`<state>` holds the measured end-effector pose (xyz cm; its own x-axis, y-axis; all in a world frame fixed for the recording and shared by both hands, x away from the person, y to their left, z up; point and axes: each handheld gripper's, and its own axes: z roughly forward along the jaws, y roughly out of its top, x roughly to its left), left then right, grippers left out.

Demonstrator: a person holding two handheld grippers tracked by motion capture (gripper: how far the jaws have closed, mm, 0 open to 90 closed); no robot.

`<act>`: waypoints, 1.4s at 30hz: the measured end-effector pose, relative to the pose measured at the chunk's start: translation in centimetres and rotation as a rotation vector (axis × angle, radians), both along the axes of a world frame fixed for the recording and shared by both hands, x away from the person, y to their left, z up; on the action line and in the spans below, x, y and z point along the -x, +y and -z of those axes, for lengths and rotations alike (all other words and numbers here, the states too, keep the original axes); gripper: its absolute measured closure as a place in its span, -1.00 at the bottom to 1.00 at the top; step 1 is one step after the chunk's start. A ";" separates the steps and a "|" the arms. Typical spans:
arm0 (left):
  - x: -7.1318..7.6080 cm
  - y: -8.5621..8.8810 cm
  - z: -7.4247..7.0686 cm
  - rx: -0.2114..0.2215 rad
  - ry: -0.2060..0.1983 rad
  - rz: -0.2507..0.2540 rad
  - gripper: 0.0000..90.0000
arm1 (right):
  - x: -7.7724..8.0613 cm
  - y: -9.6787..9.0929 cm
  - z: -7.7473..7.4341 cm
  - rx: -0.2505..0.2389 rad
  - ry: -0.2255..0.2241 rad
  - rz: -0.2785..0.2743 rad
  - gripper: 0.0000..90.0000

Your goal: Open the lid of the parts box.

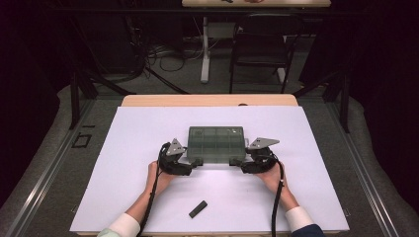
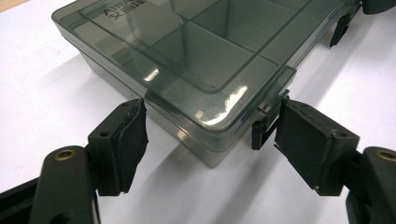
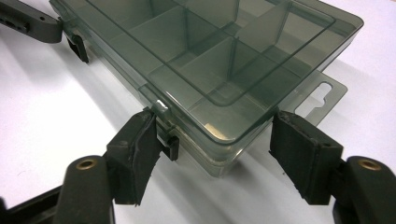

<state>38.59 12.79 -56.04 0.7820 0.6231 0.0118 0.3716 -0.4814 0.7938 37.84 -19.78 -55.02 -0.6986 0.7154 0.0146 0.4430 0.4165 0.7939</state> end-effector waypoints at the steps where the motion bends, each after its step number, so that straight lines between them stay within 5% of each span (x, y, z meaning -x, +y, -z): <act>1: 0.0 0.0 0.0 0.000 -0.001 -0.001 -0.45 | 0.0 0.0 0.0 -0.004 -0.003 -0.001 -0.25; 18: 0.5 0.2 -0.8 -0.012 -0.078 -0.034 -0.45 | 0.2 -0.3 -0.4 -0.019 -0.030 0.007 -0.12; 42: 1.5 0.1 -1.3 -0.016 -0.201 -0.046 -0.10 | 0.6 -0.4 -0.9 -0.027 -0.062 0.027 0.11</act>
